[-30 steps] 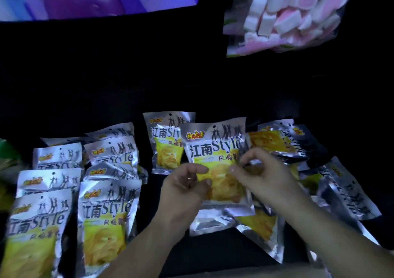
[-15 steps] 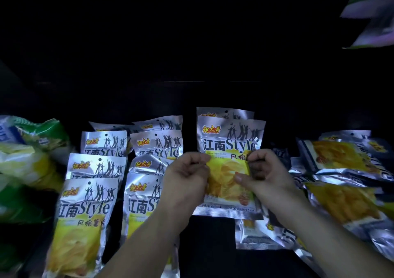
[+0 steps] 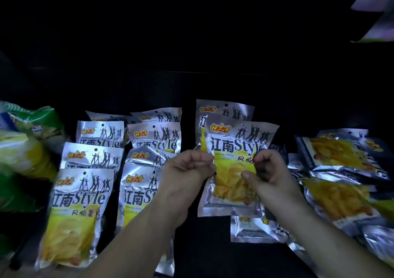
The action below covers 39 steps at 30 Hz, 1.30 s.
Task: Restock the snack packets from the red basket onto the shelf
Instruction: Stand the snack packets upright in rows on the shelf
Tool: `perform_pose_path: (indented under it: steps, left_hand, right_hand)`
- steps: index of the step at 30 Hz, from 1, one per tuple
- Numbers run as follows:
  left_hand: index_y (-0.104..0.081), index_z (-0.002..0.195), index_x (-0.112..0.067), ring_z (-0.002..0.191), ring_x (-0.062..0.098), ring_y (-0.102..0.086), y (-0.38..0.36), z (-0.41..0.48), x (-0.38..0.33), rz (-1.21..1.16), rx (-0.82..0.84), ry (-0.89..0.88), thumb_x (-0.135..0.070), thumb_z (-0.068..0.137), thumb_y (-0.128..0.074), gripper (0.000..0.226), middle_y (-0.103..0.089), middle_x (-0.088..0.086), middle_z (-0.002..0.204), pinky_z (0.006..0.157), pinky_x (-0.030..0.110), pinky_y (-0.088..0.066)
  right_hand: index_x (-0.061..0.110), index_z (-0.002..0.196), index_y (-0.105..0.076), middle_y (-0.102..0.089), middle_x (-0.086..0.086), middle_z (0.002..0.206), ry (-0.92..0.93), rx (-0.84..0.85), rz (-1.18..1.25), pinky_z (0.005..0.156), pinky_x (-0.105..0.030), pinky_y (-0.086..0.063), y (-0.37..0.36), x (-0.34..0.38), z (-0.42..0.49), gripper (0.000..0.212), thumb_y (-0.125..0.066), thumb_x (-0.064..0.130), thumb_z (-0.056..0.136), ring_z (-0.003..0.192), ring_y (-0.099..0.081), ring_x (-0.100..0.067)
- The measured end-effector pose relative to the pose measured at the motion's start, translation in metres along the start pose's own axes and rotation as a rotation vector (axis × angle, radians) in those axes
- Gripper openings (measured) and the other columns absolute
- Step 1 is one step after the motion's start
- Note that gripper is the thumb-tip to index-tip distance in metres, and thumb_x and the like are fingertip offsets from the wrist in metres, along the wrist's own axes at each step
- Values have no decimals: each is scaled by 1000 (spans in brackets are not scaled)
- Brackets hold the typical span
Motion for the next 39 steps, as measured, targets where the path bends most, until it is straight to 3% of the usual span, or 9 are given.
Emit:
perform_pose_path:
  steps: [5,9,14,18,21,26,30,34,39]
  left_hand:
    - [-78,88,-17,77,19,-66,-3,1,1,-22,59,-8,2,93,-67,23,-75,2,83,74,31,-56]
    - [-72,92,-26,66,9,-63,1,3,-17,397,-21,-269,-1,98,-55,31,-72,-4,83,60,21,-53]
    - [-72,115,-31,87,8,-59,-9,-15,-36,810,-132,-625,-13,88,-68,33,-57,-9,111,75,17,-47]
    - [-54,136,-46,81,3,-64,-43,-20,14,836,184,-432,-19,86,-64,58,-69,-13,98,72,16,-51]
    - [-33,152,-50,109,4,-64,-47,-12,45,866,265,-305,-25,90,-64,74,-65,-13,129,92,24,-54]
    - [-14,155,-56,114,10,-63,-49,-7,69,886,346,-213,-30,92,-63,84,-59,-15,132,96,30,-54]
    - [-8,147,-70,110,1,-61,-59,-9,70,858,329,-300,-30,93,-63,86,-63,-18,124,96,31,-54]
    - [-4,140,-76,106,-14,-53,-72,-23,67,921,370,-440,-23,97,-61,89,-52,-28,119,91,17,-50]
    - [3,154,-60,120,10,-53,-66,-11,80,1056,342,-401,-36,98,-57,85,-49,-15,136,96,33,-53]
  right_hand:
    - [33,93,-54,-58,0,85,-52,22,88,66,-23,-52,7,-8,4,38,-70,-1,91,77,-55,-10]
    - [28,98,-53,-60,-3,89,-78,21,87,66,-20,-52,10,-12,0,33,-71,2,90,79,-56,-13]
    - [34,96,-49,-58,-4,95,-1,-46,7,65,-18,-50,1,-7,-2,33,-70,8,92,75,-55,-4]
    - [30,100,-50,-59,5,92,49,19,-70,58,-14,-49,-18,2,1,31,-65,4,94,70,-56,8]
    - [36,107,-56,-64,12,109,14,116,-132,68,-12,-53,-26,-6,-4,37,-62,2,94,93,-61,9]
    - [23,121,-66,-49,13,131,346,-17,-558,82,-3,-40,8,12,-24,37,-66,3,90,108,-57,-6]
    - [20,111,-69,-52,3,126,526,-103,-723,85,-33,-53,23,30,-40,32,-74,9,82,105,-59,-21]
    - [41,136,-53,-34,7,155,276,97,-1007,111,-50,-39,16,-13,-36,58,-67,46,80,145,-25,-28]
    - [53,152,-11,18,10,166,-18,368,-1198,124,-53,-9,15,-63,-40,100,-70,71,73,153,19,-34]
Point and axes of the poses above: each hand's wrist, its own z-axis towards the middle knuckle, its own y-axis out of the back of the hand, x = y × z, the point moved 10 cm from there along z, towards the middle knuckle
